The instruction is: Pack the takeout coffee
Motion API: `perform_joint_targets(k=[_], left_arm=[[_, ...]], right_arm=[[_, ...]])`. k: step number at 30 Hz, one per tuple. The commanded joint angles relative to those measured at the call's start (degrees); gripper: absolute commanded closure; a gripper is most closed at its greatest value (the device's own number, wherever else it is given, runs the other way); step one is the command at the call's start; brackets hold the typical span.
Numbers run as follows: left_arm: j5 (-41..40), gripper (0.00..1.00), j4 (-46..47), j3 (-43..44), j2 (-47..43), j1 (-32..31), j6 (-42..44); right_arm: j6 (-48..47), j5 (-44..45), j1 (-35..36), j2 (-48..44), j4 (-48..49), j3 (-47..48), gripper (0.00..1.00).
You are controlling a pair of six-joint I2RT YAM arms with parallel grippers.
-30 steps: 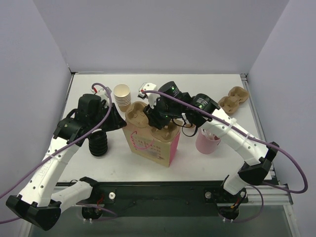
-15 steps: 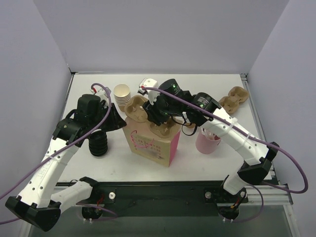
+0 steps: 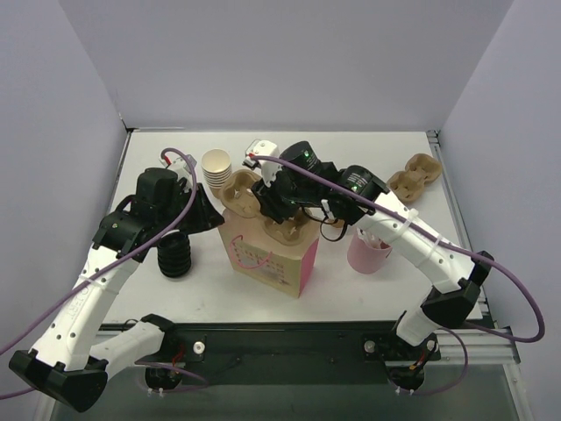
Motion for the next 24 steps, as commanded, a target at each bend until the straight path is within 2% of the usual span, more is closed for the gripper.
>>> perform_joint_targets(k=[1, 14, 20, 23, 24], left_arm=[[-0.3, 0.66, 1.3, 0.1, -1.2, 0.1, -0.3], [-0.9, 0.66, 0.8, -0.4, -1.3, 0.2, -0.1], [-0.8, 0.65, 1.0, 0.1, -1.2, 0.1, 0.2], [-1.3, 0.58, 0.9, 0.7, -0.9, 0.1, 0.6], [-1.5, 0.52, 0.9, 1.4, -0.8, 0.2, 0.9]], right_arm=[[1.2, 0.6, 0.9, -1.6, 0.9, -2.7, 0.77], [2.5, 2.8, 1.3, -5.6, 0.7, -10.4, 0.76], [3.0, 2.6, 1.4, -4.3, 0.1, -9.6, 0.76], [3.4, 1.9, 1.4, -3.6, 0.1, -9.3, 0.73], [3.5, 1.8, 1.4, -3.7, 0.0, -9.2, 0.72]])
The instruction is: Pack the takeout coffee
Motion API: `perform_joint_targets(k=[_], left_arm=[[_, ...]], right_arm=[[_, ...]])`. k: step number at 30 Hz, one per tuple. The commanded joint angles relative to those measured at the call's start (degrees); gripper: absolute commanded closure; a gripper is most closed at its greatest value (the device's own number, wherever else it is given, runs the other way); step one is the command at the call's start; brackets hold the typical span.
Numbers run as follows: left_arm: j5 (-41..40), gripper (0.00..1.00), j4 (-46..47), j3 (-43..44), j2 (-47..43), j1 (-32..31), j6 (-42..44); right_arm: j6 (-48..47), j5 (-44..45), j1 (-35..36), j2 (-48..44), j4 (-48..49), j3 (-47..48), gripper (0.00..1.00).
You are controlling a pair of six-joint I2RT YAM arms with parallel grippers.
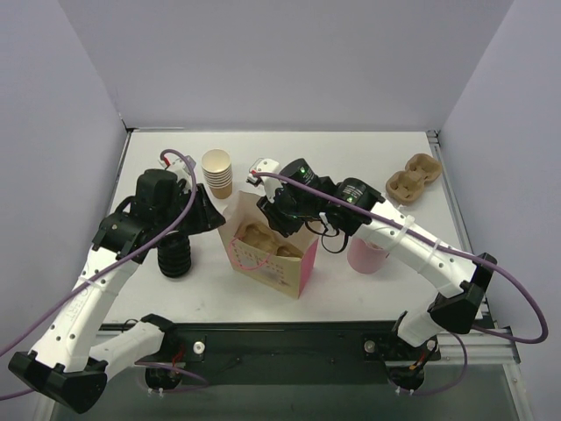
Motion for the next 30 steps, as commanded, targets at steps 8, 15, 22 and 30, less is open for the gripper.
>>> perform_joint_targets(k=[8, 15, 22, 30], left_arm=[[-3.5, 0.38, 3.2, 5.7, 3.1, 0.1, 5.1], [-1.4, 0.38, 5.9, 7.5, 7.2, 0.0, 9.3], [2.5, 0.77, 7.7, 7.5, 9.4, -0.2, 10.1], [0.4, 1.00, 15.8, 3.6, -0.8, -7.0, 10.3]], right_arm=[[1.5, -0.7, 0.3, -1.8, -1.6, 0.2, 0.71], [1.6, -1.5, 0.3, -3.6, -2.5, -1.3, 0.69], [3.0, -0.6, 0.3, -6.2, -3.6, -1.6, 0.68], [16.1, 9.1, 0.3, -10.5, -7.8, 8.8, 0.49]])
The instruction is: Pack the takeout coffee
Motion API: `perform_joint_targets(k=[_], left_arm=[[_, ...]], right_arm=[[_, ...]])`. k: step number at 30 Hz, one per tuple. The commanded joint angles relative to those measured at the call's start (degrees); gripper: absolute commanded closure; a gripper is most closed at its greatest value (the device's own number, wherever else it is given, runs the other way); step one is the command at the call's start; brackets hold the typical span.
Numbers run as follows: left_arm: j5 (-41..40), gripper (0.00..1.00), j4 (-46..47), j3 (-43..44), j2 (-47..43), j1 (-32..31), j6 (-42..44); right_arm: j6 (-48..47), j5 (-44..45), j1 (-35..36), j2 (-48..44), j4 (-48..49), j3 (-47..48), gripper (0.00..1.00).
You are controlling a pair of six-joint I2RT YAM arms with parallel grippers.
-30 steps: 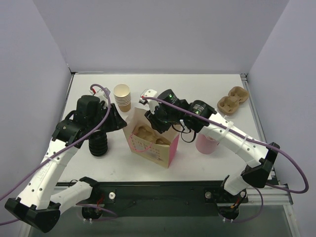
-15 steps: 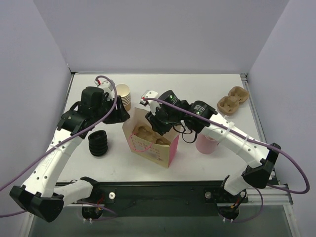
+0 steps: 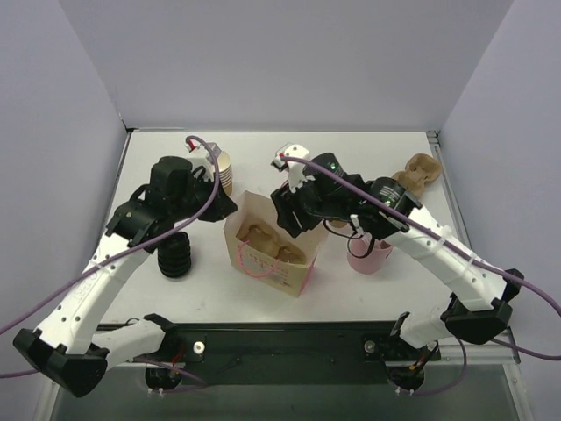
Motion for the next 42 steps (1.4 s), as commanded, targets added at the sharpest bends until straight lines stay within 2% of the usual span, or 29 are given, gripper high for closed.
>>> perform_joint_targets(k=[1, 7, 12, 16, 22, 25, 30, 34, 36, 38, 42], left_arm=[[-1.3, 1.00, 11.5, -5.6, -11.0, -4.2, 0.3], [-0.7, 1.00, 21.0, -17.7, -23.9, -5.2, -2.0], [2.8, 1.00, 23.3, -23.2, -29.9, -5.4, 2.4], [3.0, 1.00, 20.6, -24.4, -31.0, -5.4, 3.7], [2.9, 1.00, 20.1, -24.4, -29.5, -5.3, 3.9], [2.9, 1.00, 20.5, -24.6, -29.7, -5.3, 3.8], [3.4, 1.00, 20.9, -26.2, -30.6, -5.3, 4.6], [0.2, 1.00, 16.5, -24.7, -29.2, -5.2, 4.0], [-3.4, 0.62, 11.0, -22.3, -28.3, -5.2, 2.7], [-9.0, 0.37, 7.1, -20.5, -27.8, -5.2, 0.4], [-14.4, 0.29, 3.5, -17.9, -27.2, -5.2, -0.7]], right_arm=[[10.5, 7.3, 0.3, -5.9, -2.2, 7.4, 0.47], [25.4, 17.7, 0.4, -12.6, -5.6, 3.7, 0.39], [26.8, 14.7, 0.5, -18.3, -6.5, -4.0, 0.38], [19.9, 7.9, 1.0, -19.0, -4.9, -3.9, 0.42], [10.2, 9.0, 5.9, -12.4, -1.8, 4.3, 0.48], [5.3, 6.7, 8.5, -7.8, 0.8, 6.0, 0.53], [-3.3, 4.7, 9.5, -1.9, 8.9, 1.8, 0.58], [-2.1, 8.8, 7.8, 1.2, 7.4, 6.6, 0.57], [0.1, 15.7, 7.4, 1.2, 6.0, 8.8, 0.53], [4.2, 20.4, 7.2, 0.1, 4.3, 8.3, 0.47], [10.2, 27.6, 6.2, -1.5, 1.8, 5.1, 0.41]])
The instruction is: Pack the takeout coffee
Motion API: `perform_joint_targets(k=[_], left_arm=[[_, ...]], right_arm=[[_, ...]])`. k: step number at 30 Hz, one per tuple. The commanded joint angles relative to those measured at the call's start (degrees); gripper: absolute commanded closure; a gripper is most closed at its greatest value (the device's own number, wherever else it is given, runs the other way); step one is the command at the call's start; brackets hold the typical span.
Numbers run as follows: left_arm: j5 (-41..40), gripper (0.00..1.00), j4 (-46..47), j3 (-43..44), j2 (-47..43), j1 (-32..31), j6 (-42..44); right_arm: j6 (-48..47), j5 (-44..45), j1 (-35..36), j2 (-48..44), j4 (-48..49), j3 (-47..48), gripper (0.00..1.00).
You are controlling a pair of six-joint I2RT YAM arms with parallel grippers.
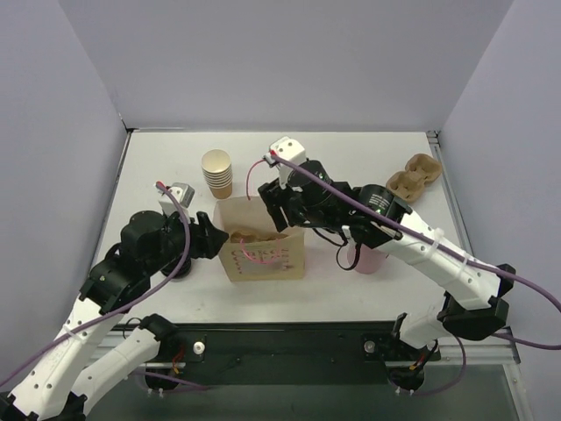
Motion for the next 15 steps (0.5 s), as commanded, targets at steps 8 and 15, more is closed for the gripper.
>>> perform_joint_targets(k=[8, 15], left_arm=[[-12.9, 0.28, -10.1, 10.2, 6.9, -0.1, -1.6], [-9.3, 0.34, -6.2, 11.6, 10.1, -0.1, -1.2]], right_arm=[[16.3, 11.1, -6.6, 2.3, -14.0, 4.8, 0.43], [21.4, 6.2, -9.8, 3.0, -15.9, 1.5, 0.52]])
